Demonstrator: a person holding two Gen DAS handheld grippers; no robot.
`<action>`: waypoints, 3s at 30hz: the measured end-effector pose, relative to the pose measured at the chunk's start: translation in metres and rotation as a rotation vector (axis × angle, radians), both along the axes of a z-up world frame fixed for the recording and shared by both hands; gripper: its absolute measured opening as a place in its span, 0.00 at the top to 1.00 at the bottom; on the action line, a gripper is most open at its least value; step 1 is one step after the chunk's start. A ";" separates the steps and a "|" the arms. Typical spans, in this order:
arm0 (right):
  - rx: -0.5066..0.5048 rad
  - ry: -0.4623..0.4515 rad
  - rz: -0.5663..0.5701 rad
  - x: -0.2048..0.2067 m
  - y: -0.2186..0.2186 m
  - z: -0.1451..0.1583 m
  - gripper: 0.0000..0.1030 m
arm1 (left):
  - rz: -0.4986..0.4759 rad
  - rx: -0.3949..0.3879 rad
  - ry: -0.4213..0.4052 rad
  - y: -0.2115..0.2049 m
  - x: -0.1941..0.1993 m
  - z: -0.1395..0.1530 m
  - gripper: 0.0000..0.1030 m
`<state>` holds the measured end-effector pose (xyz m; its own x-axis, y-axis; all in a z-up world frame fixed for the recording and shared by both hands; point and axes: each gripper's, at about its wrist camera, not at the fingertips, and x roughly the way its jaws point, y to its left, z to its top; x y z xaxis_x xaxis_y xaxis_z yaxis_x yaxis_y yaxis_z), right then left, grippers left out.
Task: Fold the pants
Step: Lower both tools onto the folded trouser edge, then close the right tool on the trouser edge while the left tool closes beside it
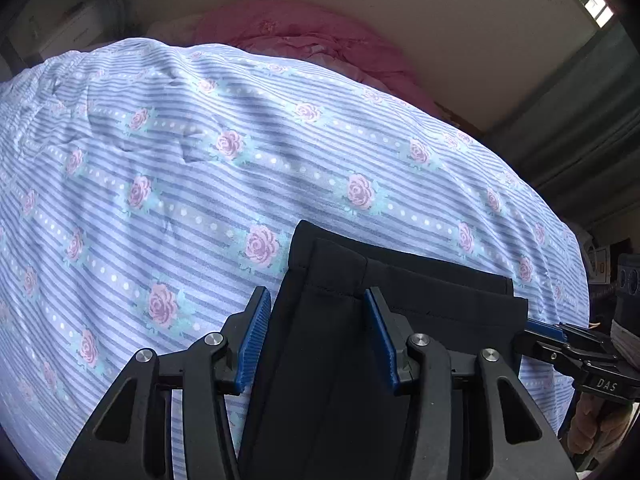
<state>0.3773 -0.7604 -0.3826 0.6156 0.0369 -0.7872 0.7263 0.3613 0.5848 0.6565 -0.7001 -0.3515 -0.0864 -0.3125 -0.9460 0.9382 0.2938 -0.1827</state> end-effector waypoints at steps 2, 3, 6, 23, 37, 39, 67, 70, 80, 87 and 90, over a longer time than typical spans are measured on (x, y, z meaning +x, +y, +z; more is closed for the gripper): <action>0.007 -0.006 -0.008 0.000 -0.002 -0.002 0.70 | 0.006 -0.002 0.011 0.001 0.002 -0.002 0.55; 0.011 -0.013 -0.012 0.001 -0.003 -0.002 0.75 | 0.015 -0.001 0.023 0.001 0.003 -0.003 0.55; 0.012 -0.009 -0.003 0.002 -0.005 -0.002 0.86 | 0.038 0.003 0.043 0.005 0.004 -0.007 0.68; 0.013 -0.008 0.007 0.003 -0.006 -0.002 0.86 | -0.047 -0.013 -0.075 -0.007 -0.011 0.007 0.60; 0.020 -0.007 0.006 0.007 -0.005 -0.007 0.86 | -0.047 -0.007 -0.054 -0.015 -0.007 0.003 0.65; 0.024 -0.010 0.004 0.007 -0.005 -0.008 0.86 | -0.062 -0.010 -0.074 -0.014 -0.009 0.006 0.66; -0.106 0.025 0.002 0.019 -0.023 0.016 0.92 | -0.050 0.019 -0.064 -0.026 -0.005 -0.008 0.95; -0.041 0.016 -0.026 0.009 -0.025 0.006 0.91 | -0.059 0.016 -0.046 -0.027 -0.005 -0.007 0.92; 0.006 -0.032 -0.024 0.004 -0.014 0.005 0.61 | -0.093 -0.032 -0.015 -0.033 0.002 0.013 0.57; 0.060 -0.074 -0.026 0.002 -0.020 -0.014 0.61 | -0.086 0.028 0.063 -0.025 0.015 -0.016 0.56; 0.069 -0.097 -0.025 0.005 -0.024 -0.019 0.61 | -0.063 0.024 0.118 -0.028 0.023 -0.023 0.57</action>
